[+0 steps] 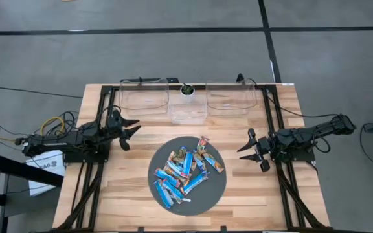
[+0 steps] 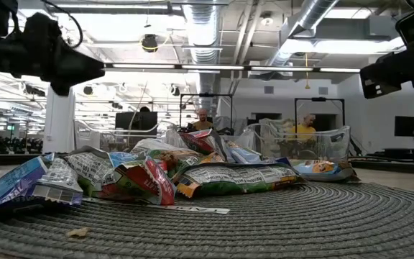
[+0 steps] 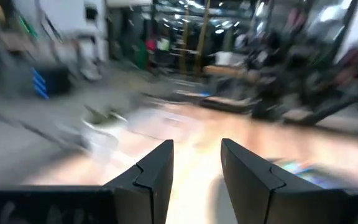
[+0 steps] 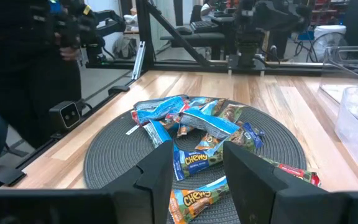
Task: Pick and place Granola Bars by type
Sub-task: Put the red granola bar into the left transparent bin
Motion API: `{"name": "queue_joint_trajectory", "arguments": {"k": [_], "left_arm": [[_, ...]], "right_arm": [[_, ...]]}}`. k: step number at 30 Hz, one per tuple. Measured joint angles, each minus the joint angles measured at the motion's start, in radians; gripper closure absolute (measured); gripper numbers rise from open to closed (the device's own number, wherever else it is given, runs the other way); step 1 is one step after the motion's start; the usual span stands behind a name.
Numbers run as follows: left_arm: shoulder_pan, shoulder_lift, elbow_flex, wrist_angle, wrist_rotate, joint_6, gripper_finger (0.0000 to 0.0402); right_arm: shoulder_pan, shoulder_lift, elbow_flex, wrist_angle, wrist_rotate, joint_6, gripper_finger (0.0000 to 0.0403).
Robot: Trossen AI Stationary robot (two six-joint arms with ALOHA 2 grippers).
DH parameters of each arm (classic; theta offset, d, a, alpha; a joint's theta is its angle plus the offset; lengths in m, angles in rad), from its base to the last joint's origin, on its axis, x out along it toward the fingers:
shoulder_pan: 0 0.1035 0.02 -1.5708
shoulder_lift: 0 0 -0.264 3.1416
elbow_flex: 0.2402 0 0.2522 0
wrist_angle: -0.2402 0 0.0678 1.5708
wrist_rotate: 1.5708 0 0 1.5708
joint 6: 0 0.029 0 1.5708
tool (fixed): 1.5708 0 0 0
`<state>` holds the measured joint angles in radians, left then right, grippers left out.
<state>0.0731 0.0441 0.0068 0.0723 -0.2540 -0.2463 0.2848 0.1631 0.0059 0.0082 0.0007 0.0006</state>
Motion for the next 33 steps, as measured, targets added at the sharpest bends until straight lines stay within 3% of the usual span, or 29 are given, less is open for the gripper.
{"name": "queue_joint_trajectory", "arguments": {"k": [5,11,19,22,27,33], "left_arm": [[0.0,0.001,0.0,-0.027,0.175,-0.379,0.0274],[0.0,0.003,0.0,-0.035,0.282,-0.585,0.0274],[-0.001,0.03,0.043,-0.069,0.391,-0.355,0.0274],[-0.001,0.074,0.11,-0.154,0.378,-0.311,0.0274],[-0.001,0.204,0.208,-0.315,0.37,-0.162,0.0274],[-0.032,0.415,0.287,-0.337,0.39,0.028,0.0274]], "right_arm": [[0.0,0.0,0.0,0.0,0.0,0.0,0.0268],[0.0,0.0,0.0,0.0,0.0,0.0,0.027],[0.0,0.0,0.0,0.0,0.0,0.0,0.027],[0.0,0.0,0.0,0.0,0.0,0.0,0.027],[0.0,0.0,0.0,0.0,0.0,0.0,0.0269],[0.0,0.0,0.0,0.0,0.0,0.0,0.0269]]}}
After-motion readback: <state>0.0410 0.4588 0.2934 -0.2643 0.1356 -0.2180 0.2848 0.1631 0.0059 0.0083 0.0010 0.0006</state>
